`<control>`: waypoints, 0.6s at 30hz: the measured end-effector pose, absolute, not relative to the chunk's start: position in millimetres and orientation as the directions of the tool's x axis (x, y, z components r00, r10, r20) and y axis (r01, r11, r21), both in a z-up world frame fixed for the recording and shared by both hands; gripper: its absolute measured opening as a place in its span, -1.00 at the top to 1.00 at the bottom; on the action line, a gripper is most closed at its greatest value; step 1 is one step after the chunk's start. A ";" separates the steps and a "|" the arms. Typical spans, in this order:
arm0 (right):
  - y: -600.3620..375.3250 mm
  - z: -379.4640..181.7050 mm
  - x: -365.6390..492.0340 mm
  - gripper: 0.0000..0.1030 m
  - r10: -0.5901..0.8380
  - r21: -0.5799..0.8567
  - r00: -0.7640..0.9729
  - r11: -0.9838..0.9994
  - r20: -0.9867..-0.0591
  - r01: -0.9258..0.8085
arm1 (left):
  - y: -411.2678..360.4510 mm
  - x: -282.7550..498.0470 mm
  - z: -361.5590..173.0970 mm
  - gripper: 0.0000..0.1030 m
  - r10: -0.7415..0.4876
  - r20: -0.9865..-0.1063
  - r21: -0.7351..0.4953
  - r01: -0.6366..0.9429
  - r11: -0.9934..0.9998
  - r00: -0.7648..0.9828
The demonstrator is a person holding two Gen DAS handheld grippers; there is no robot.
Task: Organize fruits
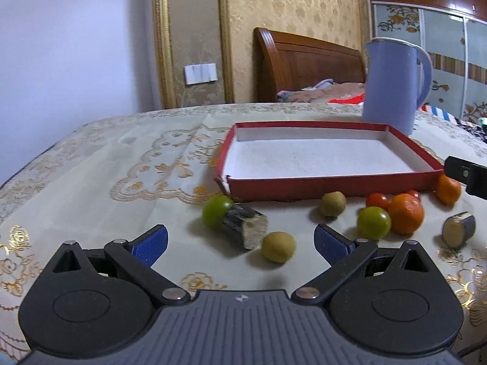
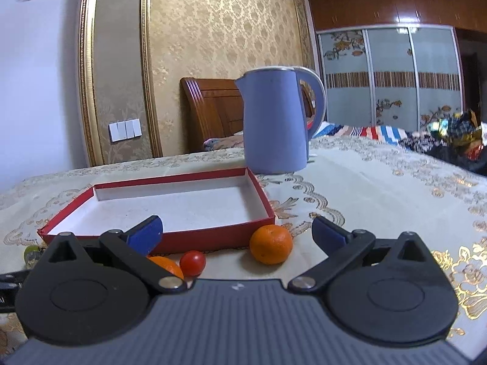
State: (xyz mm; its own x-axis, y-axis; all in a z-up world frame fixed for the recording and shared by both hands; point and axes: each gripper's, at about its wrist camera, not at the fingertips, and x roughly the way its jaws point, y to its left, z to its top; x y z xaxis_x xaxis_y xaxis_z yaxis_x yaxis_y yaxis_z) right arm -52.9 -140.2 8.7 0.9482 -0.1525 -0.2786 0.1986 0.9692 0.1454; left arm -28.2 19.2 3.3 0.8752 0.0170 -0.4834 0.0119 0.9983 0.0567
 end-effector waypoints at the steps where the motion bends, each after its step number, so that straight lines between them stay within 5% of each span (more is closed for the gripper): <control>1: -144.7 8.0 -52.6 -1.00 -0.150 0.171 0.947 0.964 -0.284 0.204 | 18.1 -26.4 2.6 -1.00 0.003 -0.499 0.047 0.024 0.999 0.866; 7: -169.7 3.1 -57.3 -1.00 -0.109 0.313 0.956 0.929 -0.273 0.195 | 8.6 -17.6 -0.6 -1.00 -0.049 -0.555 0.002 0.060 0.998 0.831; 18: -188.6 13.6 -55.5 -1.00 -0.163 0.157 0.935 0.963 -0.315 0.221 | -1.7 -11.2 -2.2 -0.98 -0.122 -0.559 -0.046 0.117 0.992 0.820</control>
State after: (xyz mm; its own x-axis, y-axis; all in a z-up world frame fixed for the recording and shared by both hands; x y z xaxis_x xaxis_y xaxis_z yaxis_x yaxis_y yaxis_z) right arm -55.5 -188.6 13.6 0.9348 -0.1630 -0.3155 0.2207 0.9627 0.1565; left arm -11.2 -1.7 -2.2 0.8199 -0.1222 -0.5593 0.1168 0.9921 -0.0456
